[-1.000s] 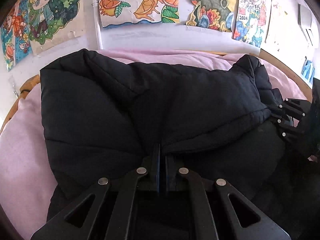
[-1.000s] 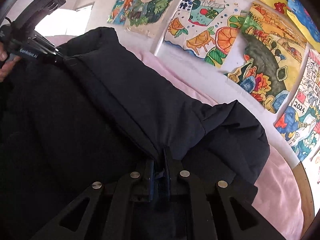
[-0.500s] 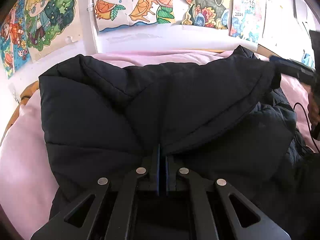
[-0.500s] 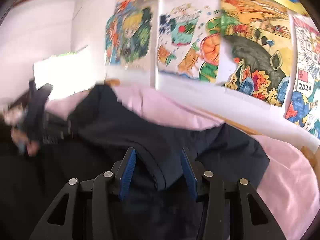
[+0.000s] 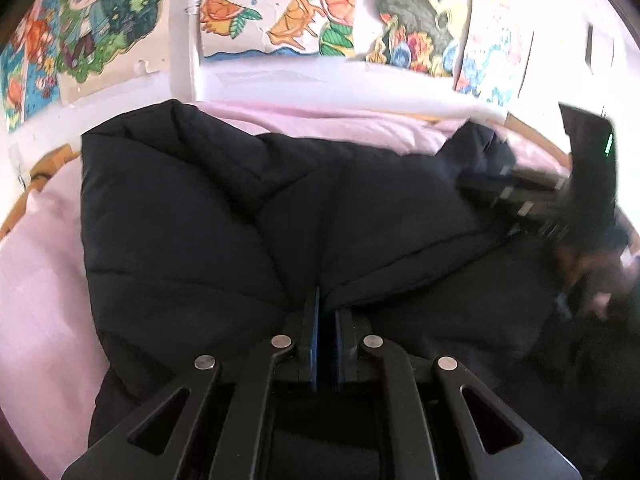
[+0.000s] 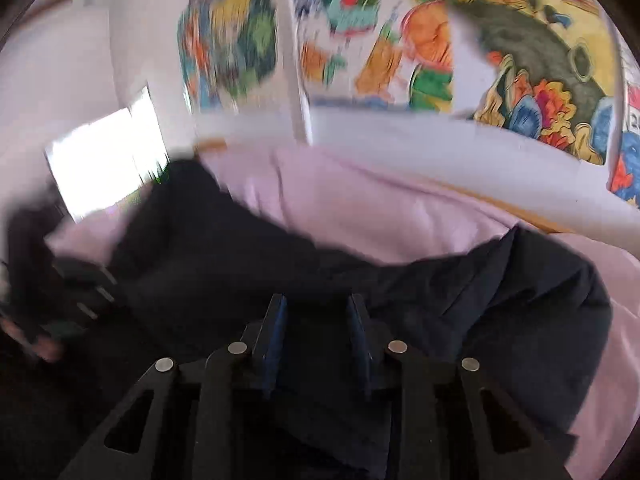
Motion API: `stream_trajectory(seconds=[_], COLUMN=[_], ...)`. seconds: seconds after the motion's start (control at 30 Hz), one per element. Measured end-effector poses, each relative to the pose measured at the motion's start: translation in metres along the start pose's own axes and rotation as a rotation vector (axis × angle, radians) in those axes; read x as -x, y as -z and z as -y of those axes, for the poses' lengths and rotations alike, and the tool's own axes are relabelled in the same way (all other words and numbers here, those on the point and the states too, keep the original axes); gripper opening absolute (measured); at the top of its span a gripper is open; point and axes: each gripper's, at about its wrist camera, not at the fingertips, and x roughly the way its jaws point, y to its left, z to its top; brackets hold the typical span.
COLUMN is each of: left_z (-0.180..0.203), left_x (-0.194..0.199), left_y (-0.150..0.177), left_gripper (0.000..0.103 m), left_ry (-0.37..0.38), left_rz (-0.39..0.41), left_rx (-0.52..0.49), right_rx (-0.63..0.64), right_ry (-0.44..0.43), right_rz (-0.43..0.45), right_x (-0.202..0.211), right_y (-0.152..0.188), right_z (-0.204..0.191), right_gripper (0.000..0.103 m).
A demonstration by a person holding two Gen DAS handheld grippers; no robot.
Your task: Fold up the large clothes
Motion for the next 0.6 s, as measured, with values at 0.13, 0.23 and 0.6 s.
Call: stream_trajectory(seconds=[0.13, 0.23, 0.6], left_z=[-0.012, -0.014, 0.013], left_x=[0.021, 0.044, -0.018], left_y=[-0.001, -0.004, -0.082], left_gripper=[0.020, 0.044, 0.054], left_ry=[0.034, 0.000, -0.157], left_rz=[0.021, 0.115, 0.126], left_rx=[0.055, 0.066, 0.001], right_rx=[0.060, 0.059, 0.072], right_ry=[0.068, 0.074, 0.131], right_rz=[0.027, 0.045, 0.098], right_x=[-0.009, -0.009, -0.018], right_y=[0.012, 0.019, 0.039], right_z=[-0.010, -0.008, -0.019], right_gripper=[0.030, 0.030, 0.030])
